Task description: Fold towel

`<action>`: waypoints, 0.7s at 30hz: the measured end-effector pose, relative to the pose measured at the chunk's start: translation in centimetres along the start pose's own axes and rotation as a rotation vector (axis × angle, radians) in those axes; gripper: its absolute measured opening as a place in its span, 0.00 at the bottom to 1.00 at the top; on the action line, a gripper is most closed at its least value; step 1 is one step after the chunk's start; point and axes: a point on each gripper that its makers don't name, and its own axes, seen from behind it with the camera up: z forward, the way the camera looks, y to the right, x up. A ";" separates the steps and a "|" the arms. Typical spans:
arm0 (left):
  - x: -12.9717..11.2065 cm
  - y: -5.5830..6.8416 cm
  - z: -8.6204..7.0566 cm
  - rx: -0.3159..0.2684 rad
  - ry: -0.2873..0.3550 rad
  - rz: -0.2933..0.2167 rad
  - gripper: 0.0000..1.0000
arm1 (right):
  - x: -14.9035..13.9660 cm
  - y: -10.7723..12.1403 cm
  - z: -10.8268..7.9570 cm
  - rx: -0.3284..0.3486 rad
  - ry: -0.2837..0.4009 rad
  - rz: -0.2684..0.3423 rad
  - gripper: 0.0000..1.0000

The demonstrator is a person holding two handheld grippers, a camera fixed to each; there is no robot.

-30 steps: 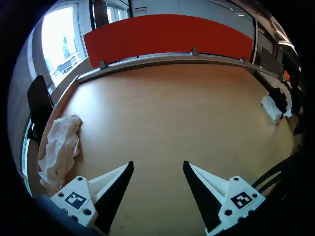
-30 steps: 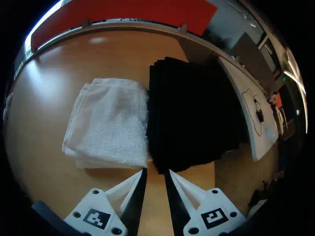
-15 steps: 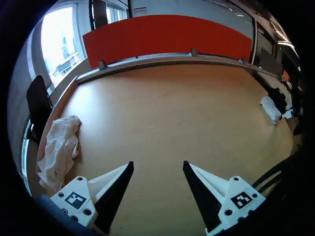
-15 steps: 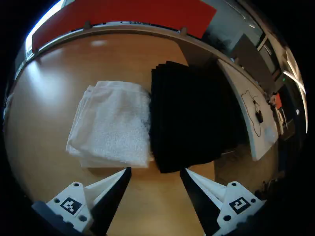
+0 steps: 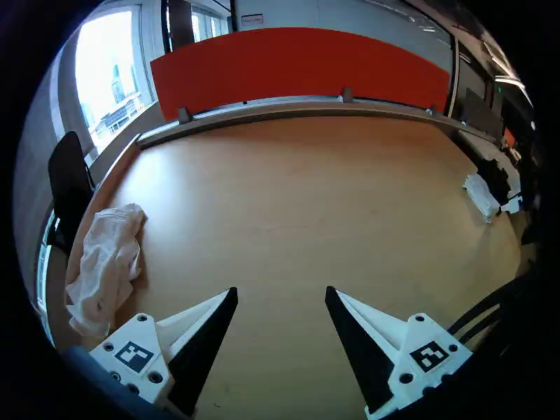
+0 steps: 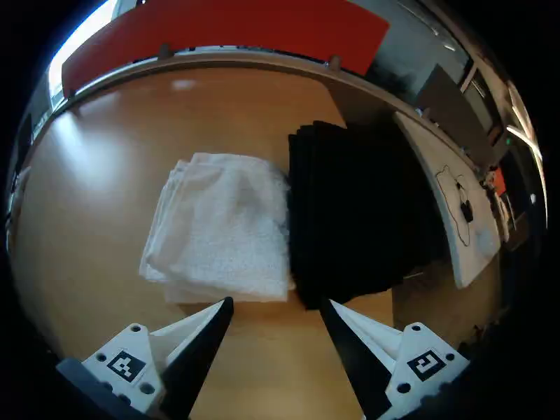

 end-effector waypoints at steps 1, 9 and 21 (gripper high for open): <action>0.0 0.0 0.0 0.000 0.000 -0.001 0.93 | 0.2 -0.4 -0.1 0.007 0.006 0.000 0.95; -0.1 -0.3 -0.2 0.003 0.007 -0.012 0.93 | 1.5 -3.3 -0.9 0.053 0.044 -0.016 0.96; -0.1 -1.0 -0.7 0.013 0.021 -0.030 0.93 | 3.7 -8.8 -2.4 0.132 0.104 -0.067 0.95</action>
